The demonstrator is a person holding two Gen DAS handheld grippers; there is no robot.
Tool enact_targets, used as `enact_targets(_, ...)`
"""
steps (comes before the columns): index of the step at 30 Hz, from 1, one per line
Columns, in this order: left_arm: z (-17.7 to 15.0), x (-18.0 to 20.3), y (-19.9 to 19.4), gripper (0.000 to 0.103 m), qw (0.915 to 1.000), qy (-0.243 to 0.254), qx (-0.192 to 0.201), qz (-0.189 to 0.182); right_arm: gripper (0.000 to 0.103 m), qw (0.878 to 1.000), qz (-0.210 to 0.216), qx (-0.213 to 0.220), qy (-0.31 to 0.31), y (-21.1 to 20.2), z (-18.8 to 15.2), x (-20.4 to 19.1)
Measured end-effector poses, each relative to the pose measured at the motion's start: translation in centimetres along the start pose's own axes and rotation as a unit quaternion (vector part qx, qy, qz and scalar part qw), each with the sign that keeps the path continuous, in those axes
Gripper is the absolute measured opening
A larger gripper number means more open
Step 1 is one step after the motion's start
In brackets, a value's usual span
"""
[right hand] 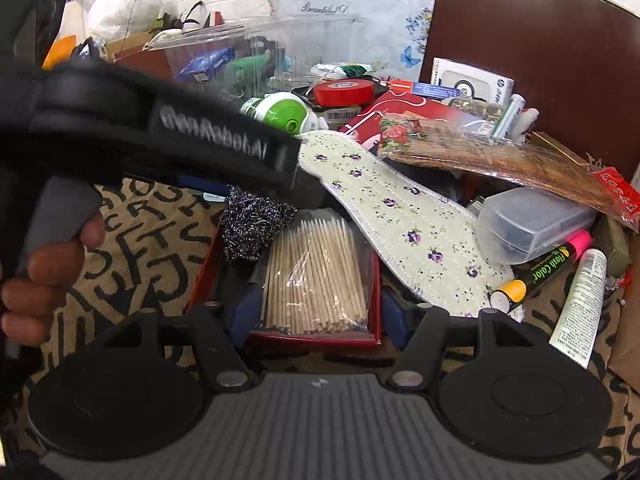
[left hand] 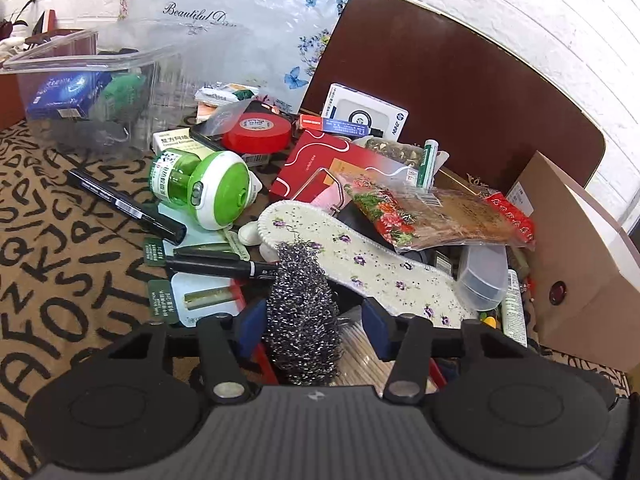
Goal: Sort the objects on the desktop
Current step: 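Grasp the steel wool scrubber with the left gripper while the right grasps the toothpick bag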
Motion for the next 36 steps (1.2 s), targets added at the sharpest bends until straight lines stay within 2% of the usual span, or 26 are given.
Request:
enact_targets(3, 0.5, -0.1, -0.9, 0.056, 0.9998, -0.003, 0.015, -0.01, 0.062, 1.0, -0.018, 0.014, -0.017, -0.7, 0.2, -0.2)
enact_targets(8, 0.2, 0.0, -0.1, 0.056, 1.0, 0.002, 0.002, -0.009, 0.064, 0.992, -0.072, 0.062, -0.083, -2.2, 1.1, -1.4)
enact_targets(11, -0.1, 0.0, 0.4, 0.053, 0.9999, 0.002, -0.004, -0.011, 0.062, 0.993, -0.033, 0.053, -0.097, -1.9, 1.1, -2.4)
enact_targets(13, -0.2, -0.1, 0.5, 0.042, 0.9999, 0.003, -0.007, -0.01, 0.062, 0.994, -0.024, 0.036, -0.096, -1.1, 0.7, -2.6)
enact_targets(15, -0.3, -0.3, 0.8, 0.041, 0.9999, 0.0, -0.013, -0.01, 0.063, 0.996, -0.026, 0.012, -0.079, 0.1, 0.3, -2.2)
enact_targets(16, -0.4, -0.2, 0.9, 0.042, 0.9998, 0.0, -0.013, -0.012, 0.067, 0.998, -0.018, 0.013, -0.057, 0.5, 0.3, -1.8)
enact_targets(18, -0.5, 0.1, 1.1, 0.043, 0.9998, 0.005, -0.012, -0.016, 0.068, 1.0, 0.005, 0.009, -0.006, 1.0, 0.4, -0.8)
enact_targets(20, -0.8, 0.4, 1.6, 0.043, 0.9996, 0.015, -0.02, -0.014, 0.067, 1.0, 0.011, 0.012, 0.004, 1.1, 0.5, -0.5)
enact_targets(21, -0.9, 0.5, 1.7, 0.041, 0.9995, 0.017, -0.022, -0.012, 0.063, 1.0, 0.004, 0.014, 0.0, 1.0, 0.5, -0.4)
enact_targets(24, -1.0, 0.7, 1.4, 0.04, 0.9996, 0.021, -0.018, -0.01, 0.036, 1.0, -0.007, 0.016, 0.001, 0.7, 0.4, -0.3)
enact_targets(25, -1.0, 0.7, 1.3, 0.041, 0.9996, 0.022, -0.017, -0.009, 0.032, 1.0, -0.009, 0.016, 0.001, 0.6, 0.4, -0.2)
enact_targets(31, -1.0, 0.9, -0.3, 0.038, 0.9995, 0.02, -0.017, -0.021, 0.02, 0.999, -0.008, 0.032, 0.021, -0.9, 0.9, 0.2)
enact_targets(36, -0.5, 2.7, -2.3, 0.037, 0.9989, 0.027, -0.001, -0.039, 0.019, 0.998, -0.003, 0.056, 0.042, -3.5, 1.1, 0.9)
Point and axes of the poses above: each gripper's, at about its wrist camera, not at the fingertips, and y roughly the way its jaws point, x to its right, z to its top, the point moved 9 cm from there along y, roughly the way its jaws point, and after that the axes turned 1 degree about y, right-handed, at the moved point
